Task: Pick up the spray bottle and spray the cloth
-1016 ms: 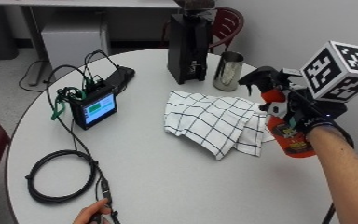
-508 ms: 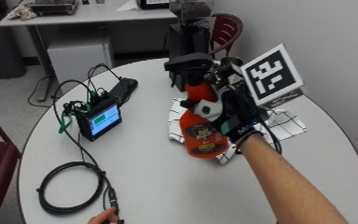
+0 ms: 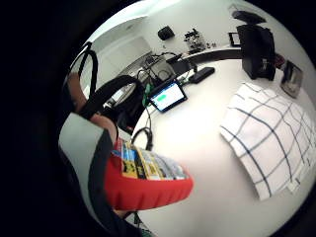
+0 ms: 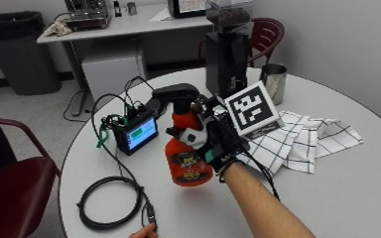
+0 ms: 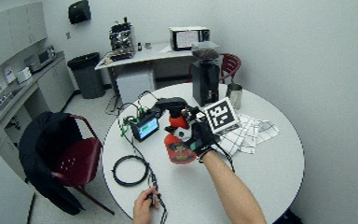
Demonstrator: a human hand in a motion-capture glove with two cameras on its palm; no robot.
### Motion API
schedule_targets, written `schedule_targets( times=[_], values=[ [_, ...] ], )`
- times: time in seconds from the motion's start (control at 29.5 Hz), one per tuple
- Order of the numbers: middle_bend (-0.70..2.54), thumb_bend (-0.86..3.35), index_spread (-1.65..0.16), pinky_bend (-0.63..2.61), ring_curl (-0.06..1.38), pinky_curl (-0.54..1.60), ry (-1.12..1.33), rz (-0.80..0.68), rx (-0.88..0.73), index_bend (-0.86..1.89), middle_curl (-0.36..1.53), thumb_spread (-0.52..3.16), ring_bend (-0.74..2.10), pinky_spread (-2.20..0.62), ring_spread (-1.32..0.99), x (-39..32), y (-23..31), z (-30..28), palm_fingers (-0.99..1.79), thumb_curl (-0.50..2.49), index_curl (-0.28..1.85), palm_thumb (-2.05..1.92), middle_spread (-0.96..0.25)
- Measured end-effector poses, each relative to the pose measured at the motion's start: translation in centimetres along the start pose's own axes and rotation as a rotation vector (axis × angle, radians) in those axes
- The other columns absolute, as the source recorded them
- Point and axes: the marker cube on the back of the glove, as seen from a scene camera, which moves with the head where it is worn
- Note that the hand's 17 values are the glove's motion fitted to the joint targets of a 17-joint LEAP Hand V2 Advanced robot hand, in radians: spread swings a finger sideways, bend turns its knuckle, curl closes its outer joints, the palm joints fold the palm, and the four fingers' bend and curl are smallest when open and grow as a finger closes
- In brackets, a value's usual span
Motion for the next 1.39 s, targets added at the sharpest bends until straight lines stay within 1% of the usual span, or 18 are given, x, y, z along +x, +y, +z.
schedule_targets(
  times=[0.17,0.37,0.61,0.81,0.88,1.05,1.22,1.39],
  values=[
    [0.36,-0.03,-0.22,0.61,0.44,0.40,-0.033,-0.002,-0.013,0.10,0.49,0.73,0.59,-0.19,-0.12,1.8,0.7,1.6,1.17,0.63,0.27,0.96,-0.08],
    [0.36,-0.03,-0.23,0.61,0.44,0.40,-0.069,0.004,-0.002,0.10,0.49,0.74,0.59,-0.19,-0.13,2.8,1.4,2.2,1.17,0.62,0.26,0.96,-0.08],
    [0.35,-0.03,-0.23,0.61,0.44,0.40,-0.101,-0.039,0.040,0.09,0.49,0.77,0.59,-0.19,-0.13,3.1,1.0,0.9,1.16,0.62,0.26,0.96,-0.09],
    [0.38,-0.03,-0.25,0.59,0.43,0.39,-0.126,0.008,0.002,0.11,0.50,0.83,0.57,-0.19,-0.14,2.9,0.9,0.8,1.16,0.60,0.26,0.94,-0.10],
    [0.39,-0.03,-0.25,0.58,0.44,0.39,-0.134,0.021,-0.015,0.09,0.50,0.86,0.57,-0.18,-0.15,3.2,1.1,0.8,1.14,0.58,0.26,0.93,-0.11],
    [0.44,-0.03,-0.27,0.51,0.44,0.38,-0.147,0.025,-0.031,-0.01,0.50,0.91,0.58,-0.08,-0.14,3.5,1.7,0.6,0.93,0.55,0.21,0.91,-0.12],
    [0.46,-0.03,-0.29,0.50,0.44,0.38,-0.185,0.036,-0.028,0.00,0.50,0.93,0.59,-0.03,-0.14,4.5,2.8,-0.4,0.86,0.52,0.17,0.90,-0.13],
    [0.47,-0.02,-0.30,0.50,0.43,0.37,-0.125,0.048,-0.039,0.01,0.49,0.95,0.59,0.01,-0.14,5.5,4.7,-2.8,0.82,0.50,0.13,0.90,-0.13]
  ],
)
